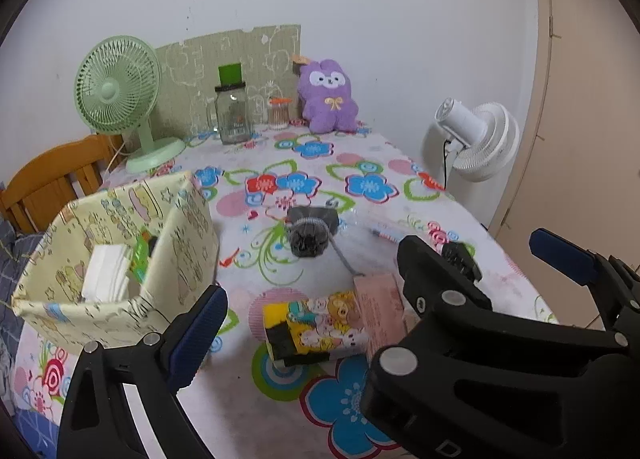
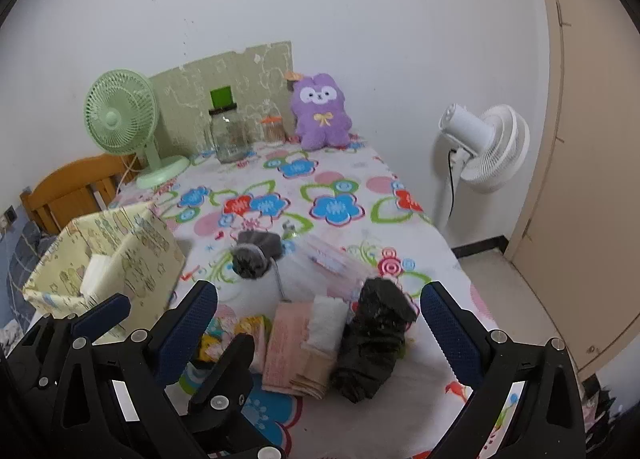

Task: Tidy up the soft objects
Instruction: 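Withdraw the left tool from the box toward the yellow cartoon pouch, then grasp the yellow cartoon pouch with the left tool while the right tool grasps the black bag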

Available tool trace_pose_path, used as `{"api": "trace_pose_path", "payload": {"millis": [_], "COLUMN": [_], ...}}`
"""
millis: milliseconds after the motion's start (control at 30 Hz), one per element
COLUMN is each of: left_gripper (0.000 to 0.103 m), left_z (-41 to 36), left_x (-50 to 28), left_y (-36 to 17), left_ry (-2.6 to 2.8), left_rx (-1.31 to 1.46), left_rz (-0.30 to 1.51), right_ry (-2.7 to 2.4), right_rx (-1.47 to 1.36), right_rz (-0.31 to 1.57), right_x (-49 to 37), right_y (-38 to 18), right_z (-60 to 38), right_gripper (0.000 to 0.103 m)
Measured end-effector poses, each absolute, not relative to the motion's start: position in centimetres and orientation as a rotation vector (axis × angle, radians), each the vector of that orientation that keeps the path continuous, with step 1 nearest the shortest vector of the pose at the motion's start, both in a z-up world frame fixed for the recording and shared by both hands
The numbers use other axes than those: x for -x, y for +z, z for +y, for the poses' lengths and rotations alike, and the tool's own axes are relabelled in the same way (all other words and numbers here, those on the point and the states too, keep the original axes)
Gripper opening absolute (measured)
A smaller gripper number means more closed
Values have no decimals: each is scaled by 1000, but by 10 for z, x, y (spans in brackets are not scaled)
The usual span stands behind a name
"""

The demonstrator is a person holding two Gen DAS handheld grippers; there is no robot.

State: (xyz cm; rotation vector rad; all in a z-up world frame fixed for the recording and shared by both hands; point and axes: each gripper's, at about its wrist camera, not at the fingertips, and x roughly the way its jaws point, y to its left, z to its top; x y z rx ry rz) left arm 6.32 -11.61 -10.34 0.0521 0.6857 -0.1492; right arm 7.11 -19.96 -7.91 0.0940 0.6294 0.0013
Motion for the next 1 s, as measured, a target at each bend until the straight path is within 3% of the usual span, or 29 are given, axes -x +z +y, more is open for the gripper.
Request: {"api": "trace_pose_path", "payload": {"millis": [633,1000], "left_gripper": [87,79], "left_z": [-121,-124], "left_x": [-86,-99], "left_y": [-153,-163], "left_ry": [-91,-77], "left_rx": [-57,-77], "left_rz": [806,823], "right_ry": [-35,-38], "right_rx": [-98,-130], "right_rz": [734,790], "right_x": [-87,-102], "right_y": [-130,-142], "right_z": [-210,-216], "right_gripper": [98,85]}}
